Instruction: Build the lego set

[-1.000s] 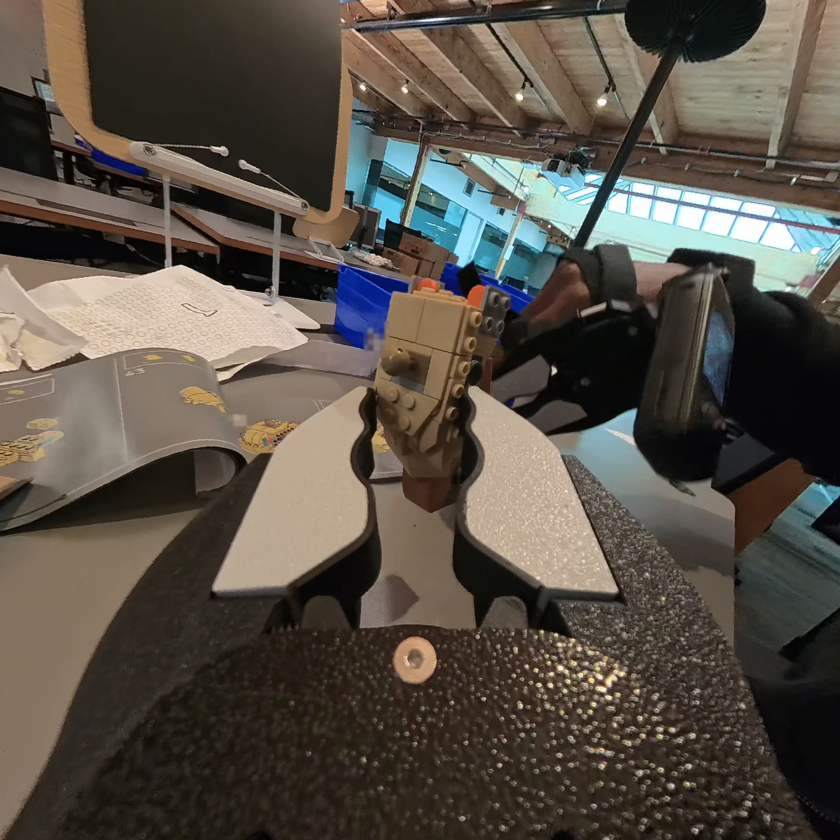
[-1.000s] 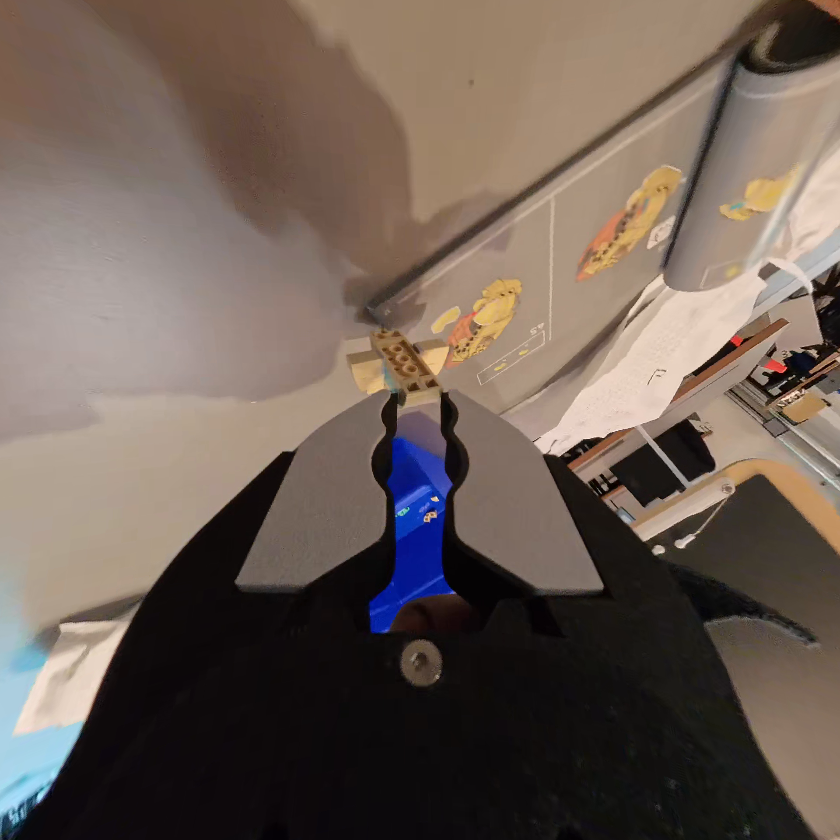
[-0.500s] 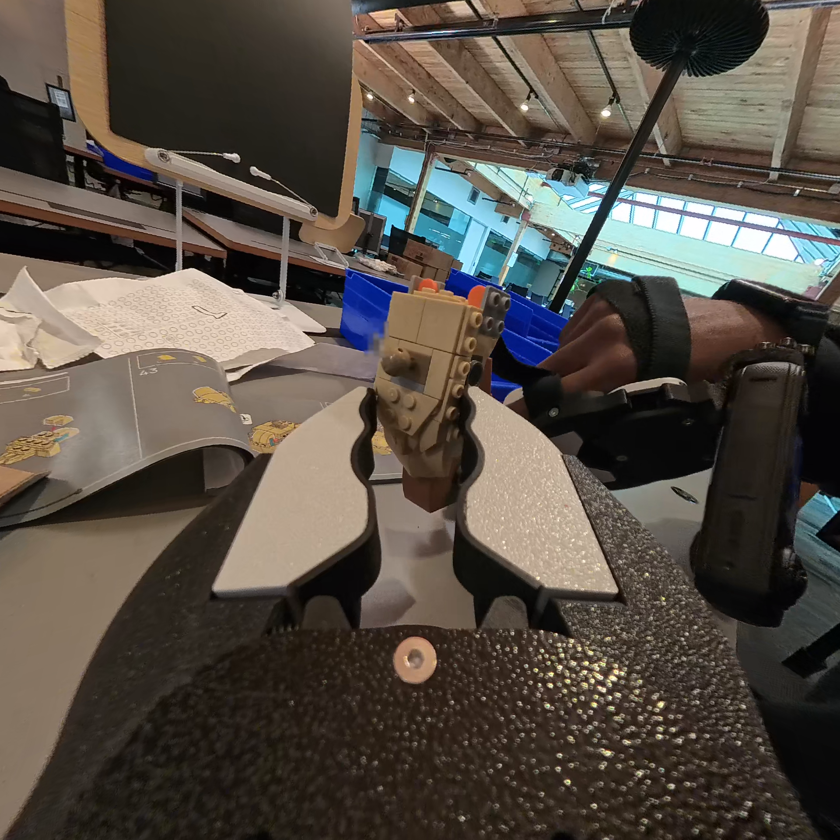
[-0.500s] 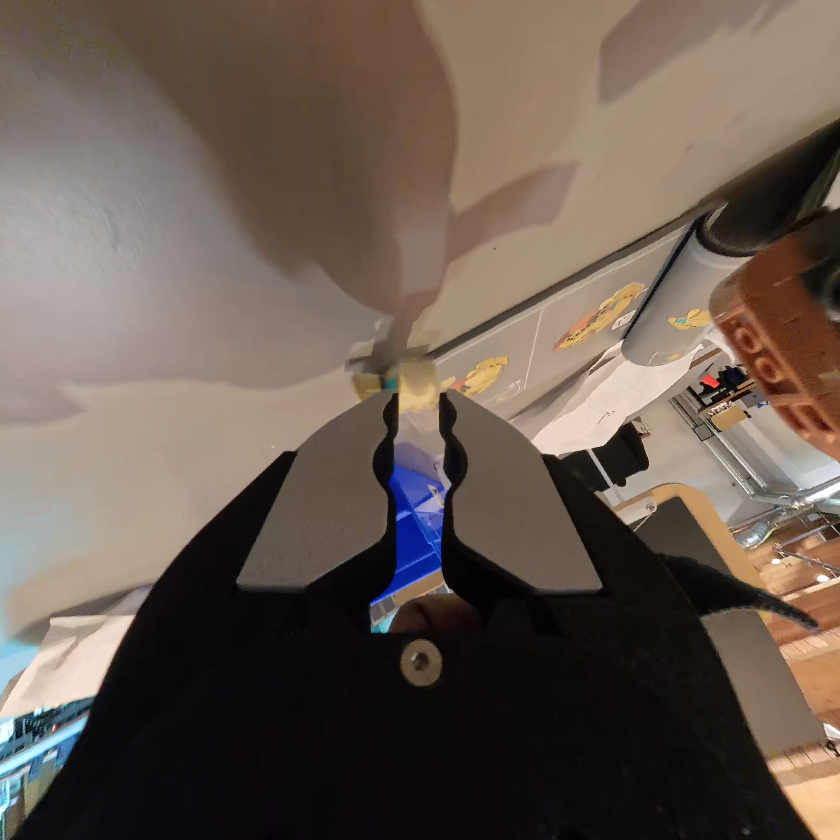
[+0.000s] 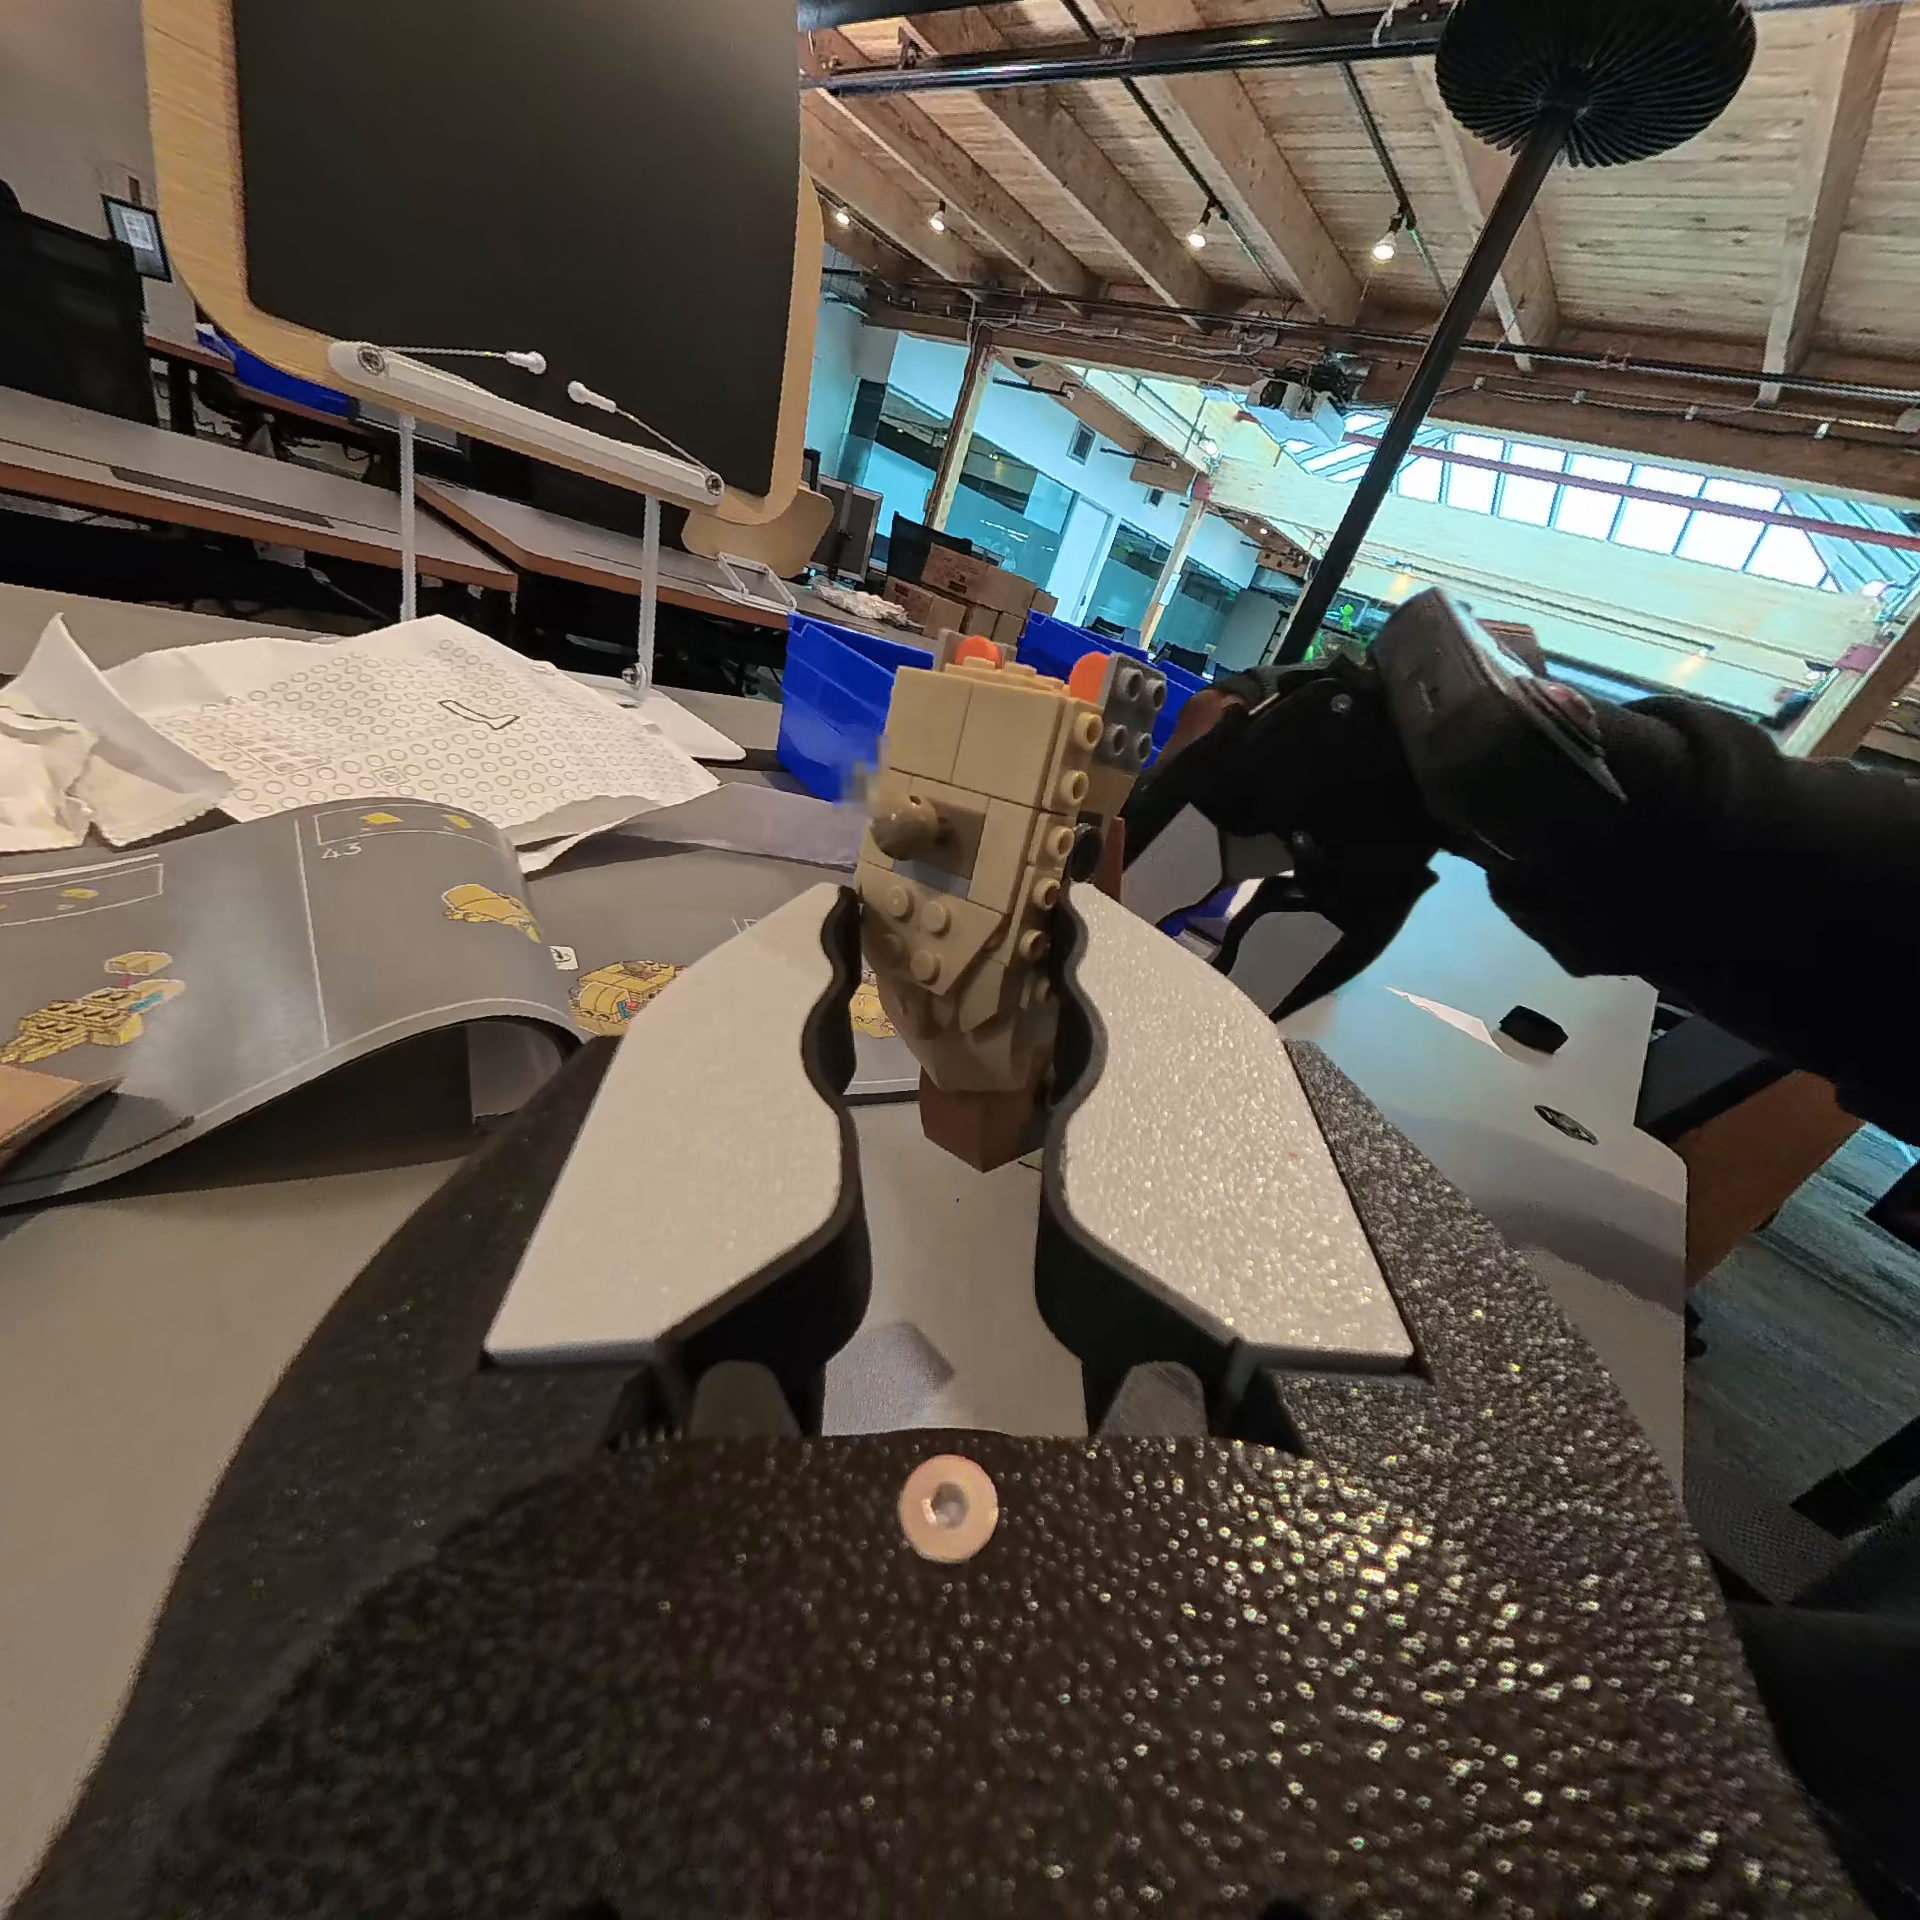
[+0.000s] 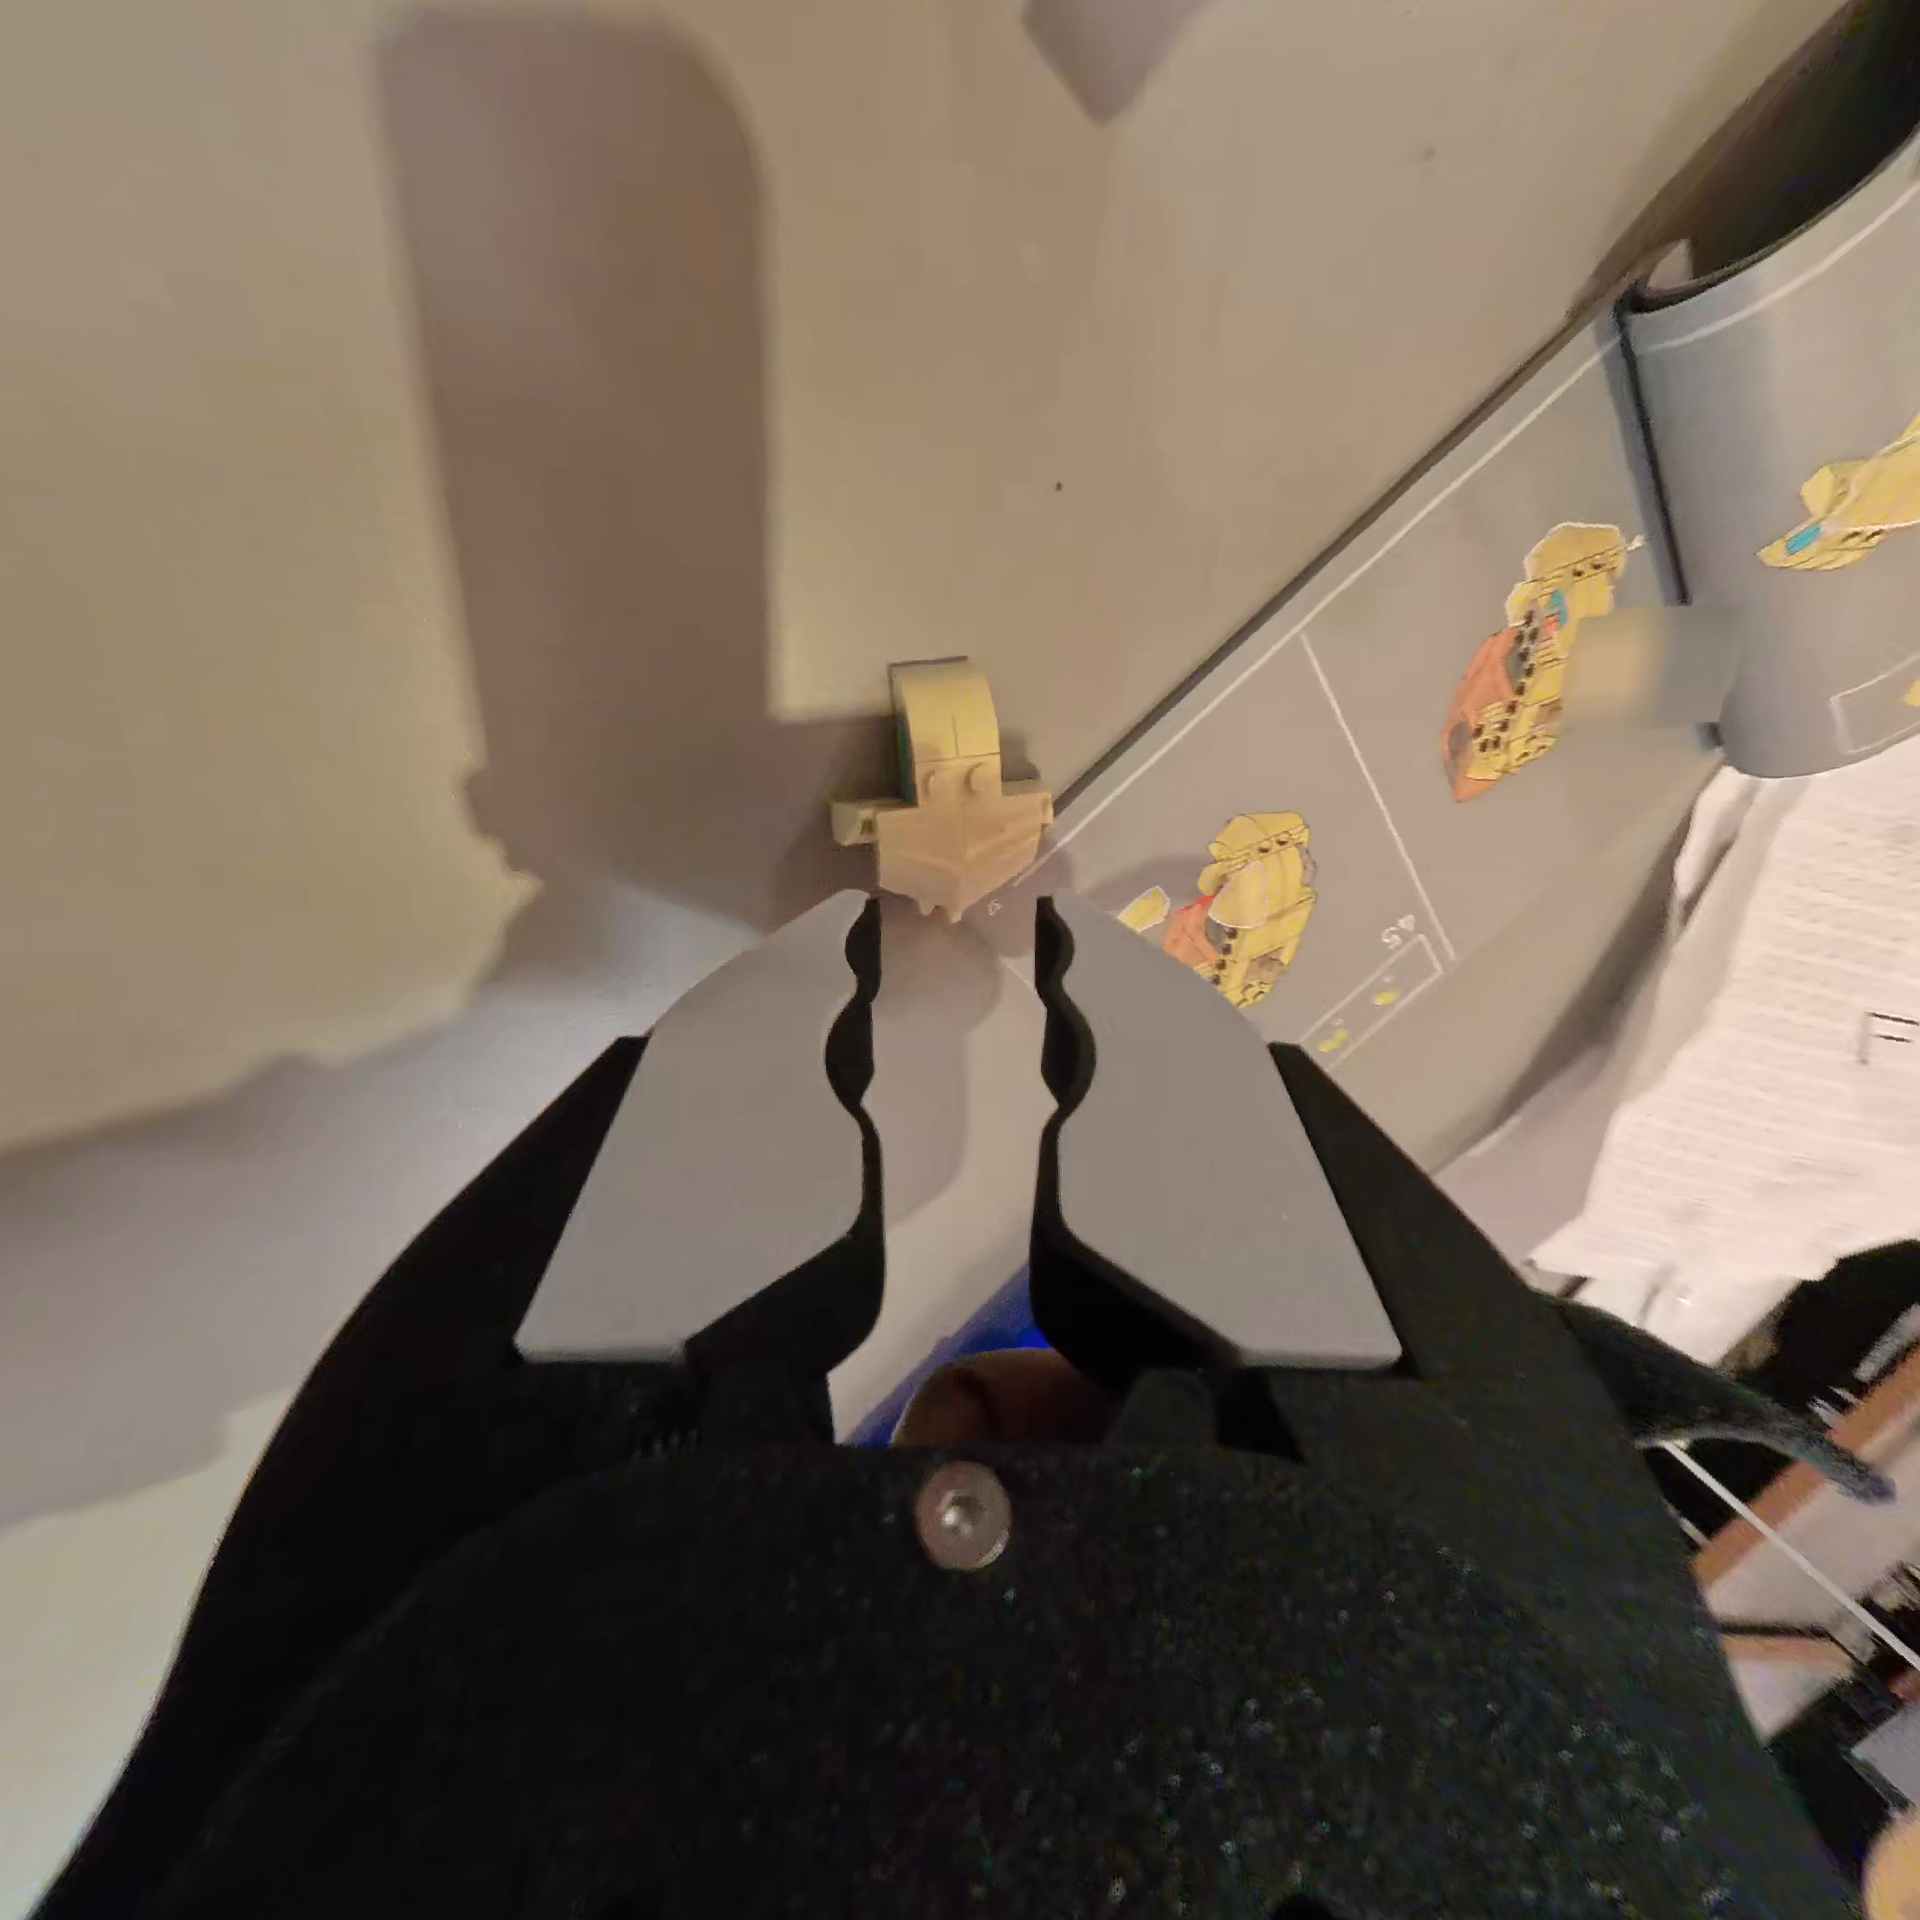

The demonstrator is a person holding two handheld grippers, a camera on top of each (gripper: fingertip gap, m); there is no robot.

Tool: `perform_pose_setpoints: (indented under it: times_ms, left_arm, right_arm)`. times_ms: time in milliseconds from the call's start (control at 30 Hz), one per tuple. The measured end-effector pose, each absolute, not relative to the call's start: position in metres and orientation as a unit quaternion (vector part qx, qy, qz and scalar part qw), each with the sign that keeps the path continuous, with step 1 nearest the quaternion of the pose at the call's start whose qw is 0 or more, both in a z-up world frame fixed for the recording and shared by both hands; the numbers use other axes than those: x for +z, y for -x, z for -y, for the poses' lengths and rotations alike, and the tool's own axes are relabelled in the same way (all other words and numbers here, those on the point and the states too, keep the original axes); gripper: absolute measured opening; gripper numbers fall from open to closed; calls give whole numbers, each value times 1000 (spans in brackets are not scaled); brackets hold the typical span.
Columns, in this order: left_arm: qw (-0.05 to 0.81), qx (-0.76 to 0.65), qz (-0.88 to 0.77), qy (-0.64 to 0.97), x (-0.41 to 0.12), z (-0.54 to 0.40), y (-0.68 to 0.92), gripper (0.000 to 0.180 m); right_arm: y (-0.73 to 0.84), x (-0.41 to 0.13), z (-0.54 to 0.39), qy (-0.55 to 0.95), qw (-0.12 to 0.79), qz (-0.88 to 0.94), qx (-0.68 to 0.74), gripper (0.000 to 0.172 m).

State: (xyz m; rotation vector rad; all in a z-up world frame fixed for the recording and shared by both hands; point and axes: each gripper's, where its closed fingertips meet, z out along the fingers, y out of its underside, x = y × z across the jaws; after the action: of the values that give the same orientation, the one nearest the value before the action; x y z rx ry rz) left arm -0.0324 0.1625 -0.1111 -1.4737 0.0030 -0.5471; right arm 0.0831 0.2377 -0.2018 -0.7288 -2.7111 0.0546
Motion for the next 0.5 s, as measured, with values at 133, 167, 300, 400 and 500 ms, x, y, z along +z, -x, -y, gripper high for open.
perform_pose_setpoints:
  times_ms: [133, 167, 300, 400, 500]
  left_arm:
    - [705, -247, -1, 665, -111, -163, 32, 34]
    - [705, -247, -2, 665, -112, -163, 32, 34]
    - [705, -248, -2, 665, -112, -163, 32, 34]
    - [704, -249, -2, 665, -112, -163, 32, 34]
    - [703, -250, -2, 665, -112, -163, 32, 34]
  right_arm:
    - [-84, -211, -238, 254, 138, 957, 36, 34]
    - [-84, -213, -238, 255, 132, 957, 44, 35]
    - [-80, -214, -241, 253, 116, 958, 64, 39]
    - [-78, -216, -242, 244, 98, 962, 71, 39]
    - [-78, -219, -242, 233, 84, 967, 64, 39]
